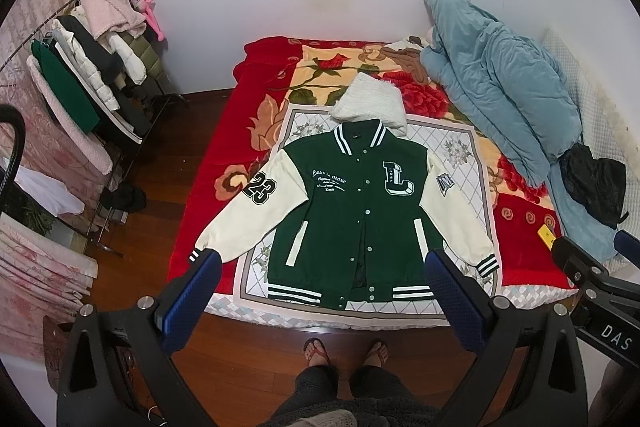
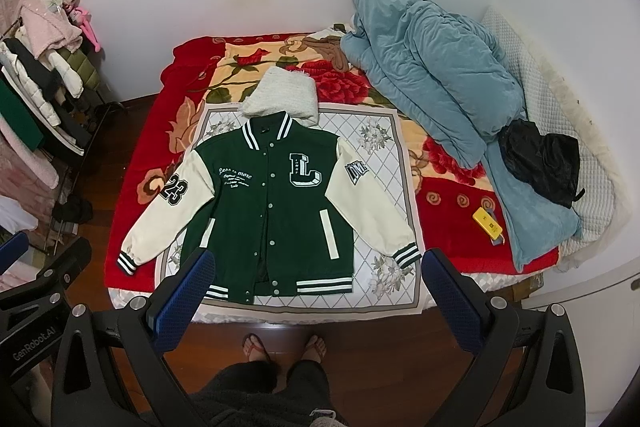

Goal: Fold large clothes

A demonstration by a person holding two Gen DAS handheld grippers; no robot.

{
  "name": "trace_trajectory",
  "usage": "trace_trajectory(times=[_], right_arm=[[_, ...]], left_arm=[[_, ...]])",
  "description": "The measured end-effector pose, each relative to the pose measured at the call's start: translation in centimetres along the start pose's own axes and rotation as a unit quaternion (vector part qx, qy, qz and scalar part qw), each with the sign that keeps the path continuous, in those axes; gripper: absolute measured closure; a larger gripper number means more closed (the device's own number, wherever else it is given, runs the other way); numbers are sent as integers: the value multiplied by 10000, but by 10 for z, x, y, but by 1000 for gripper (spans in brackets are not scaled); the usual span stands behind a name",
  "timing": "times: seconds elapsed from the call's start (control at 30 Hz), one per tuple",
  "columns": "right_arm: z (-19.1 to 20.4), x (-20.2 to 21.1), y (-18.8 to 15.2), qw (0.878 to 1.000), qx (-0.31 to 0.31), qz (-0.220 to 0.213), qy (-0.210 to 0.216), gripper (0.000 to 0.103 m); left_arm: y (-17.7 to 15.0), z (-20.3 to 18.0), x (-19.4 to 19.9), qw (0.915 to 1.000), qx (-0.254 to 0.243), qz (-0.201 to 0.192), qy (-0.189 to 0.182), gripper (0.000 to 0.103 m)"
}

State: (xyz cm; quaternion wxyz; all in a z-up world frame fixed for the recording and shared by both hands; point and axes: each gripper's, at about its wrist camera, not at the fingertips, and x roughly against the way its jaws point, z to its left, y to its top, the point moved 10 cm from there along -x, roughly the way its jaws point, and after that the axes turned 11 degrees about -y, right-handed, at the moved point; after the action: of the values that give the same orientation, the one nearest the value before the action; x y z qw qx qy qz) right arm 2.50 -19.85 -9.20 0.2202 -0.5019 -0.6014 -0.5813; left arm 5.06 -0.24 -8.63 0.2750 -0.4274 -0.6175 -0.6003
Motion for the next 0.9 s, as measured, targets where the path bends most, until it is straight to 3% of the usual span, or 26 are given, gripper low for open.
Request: trace_trajectory(times=[0.9], right_arm=[[0, 1, 2, 10000, 7, -10, 5, 0]], left_arm=[[1, 1, 4, 10000, 6, -15, -8, 0]])
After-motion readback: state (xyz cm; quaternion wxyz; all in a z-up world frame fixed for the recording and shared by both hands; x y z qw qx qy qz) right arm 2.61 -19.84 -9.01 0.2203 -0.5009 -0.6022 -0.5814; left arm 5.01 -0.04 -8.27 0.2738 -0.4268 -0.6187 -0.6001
